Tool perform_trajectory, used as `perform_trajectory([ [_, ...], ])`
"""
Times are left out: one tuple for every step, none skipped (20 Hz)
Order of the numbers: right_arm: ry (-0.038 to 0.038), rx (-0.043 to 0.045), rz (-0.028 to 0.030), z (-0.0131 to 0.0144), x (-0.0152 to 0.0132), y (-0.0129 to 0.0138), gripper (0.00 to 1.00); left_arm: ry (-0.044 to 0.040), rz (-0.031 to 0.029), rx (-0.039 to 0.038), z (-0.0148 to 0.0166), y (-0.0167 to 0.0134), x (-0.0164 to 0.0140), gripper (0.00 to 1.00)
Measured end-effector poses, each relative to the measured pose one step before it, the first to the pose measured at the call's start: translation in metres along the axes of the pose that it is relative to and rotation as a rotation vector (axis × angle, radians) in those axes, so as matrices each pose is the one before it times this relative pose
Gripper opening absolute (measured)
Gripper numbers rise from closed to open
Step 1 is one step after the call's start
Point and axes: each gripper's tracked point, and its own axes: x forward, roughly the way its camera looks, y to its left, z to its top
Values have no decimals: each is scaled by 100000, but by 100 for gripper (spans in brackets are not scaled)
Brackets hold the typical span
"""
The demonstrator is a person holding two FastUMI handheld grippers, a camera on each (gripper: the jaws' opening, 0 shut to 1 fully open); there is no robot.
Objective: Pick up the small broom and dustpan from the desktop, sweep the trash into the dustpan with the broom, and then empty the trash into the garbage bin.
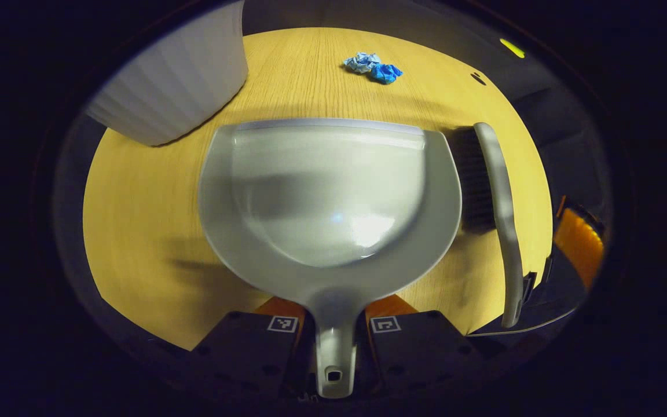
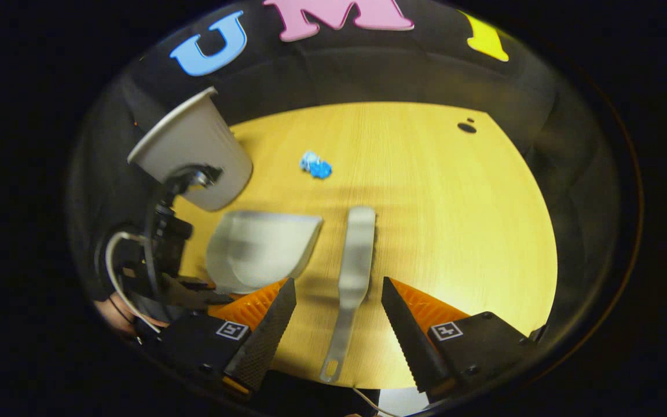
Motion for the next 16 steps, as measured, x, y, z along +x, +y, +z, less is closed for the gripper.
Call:
perform_trajectory([
  [5178,492,-320,-507,413,-269,98,-816,-922,-480,28,50,18,29],
  [4778,1813,-614,-537,463,-399,98,-606,-524,-492,-7,-18,41,29],
  [5383,1396,-688,-439,457,-602,98,-388,-237,-3,-7,-44,-10,29],
  [3314,1608,-2478,-270,453,-646,98,-263,-169,584,-35,45,-40,29],
  [4164,1637,-2491,-656,692,-245,98,-372,-332,601,4,51,0,29],
  [2341,-302,-1059,-223,702,-104,98,-364,-578,299,-11,51,15,29],
  [2496,-426,-1967,-108,681,-227,98,-427,-676,186,26,7,-2,29],
  [2327,-1058,-1623,-172,629,-159,90,-83,-629,-97,-93,-6,-29,29],
  [2170,-600,-1501,-120,594,78,98,-73,-512,-54,3,-13,3,29],
  [1967,-442,-1199,27,463,85,91,36,-392,152,-42,15,-8,29],
  [1784,-136,-1057,-209,711,160,96,-17,-308,315,3,-24,-55,29],
  [2262,-300,-1334,-303,217,88,80,-71,-289,255,-37,46,44,29],
  [-411,-512,-977,415,71,29,65,57,-268,67,34,-25,-73,29],
  [-940,-401,438,333,131,158,80,76,-317,68,-129,31,27,29],
  [1980,-814,-1811,134,-145,-396,66,-135,-260,219,58,-17,-19,29],
  [503,616,668,286,-62,61,43,235,-213,60,-54,18,-24,29],
])
